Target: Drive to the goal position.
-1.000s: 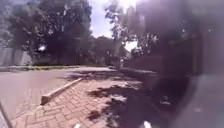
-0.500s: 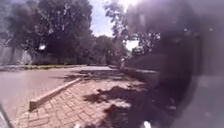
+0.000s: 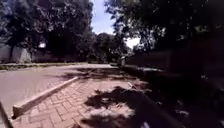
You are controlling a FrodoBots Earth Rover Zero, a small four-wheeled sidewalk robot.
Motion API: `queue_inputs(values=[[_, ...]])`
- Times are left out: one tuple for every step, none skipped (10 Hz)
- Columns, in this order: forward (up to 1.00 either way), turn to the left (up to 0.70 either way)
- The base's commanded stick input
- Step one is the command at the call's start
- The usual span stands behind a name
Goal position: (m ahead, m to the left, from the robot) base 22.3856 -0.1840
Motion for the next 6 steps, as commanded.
queue_inputs(values=[[0.70,0.00],[0.70,0.00],[0.70,0.00],[0.70,0.00],[0.70,0.00],[0.70,0.00]])
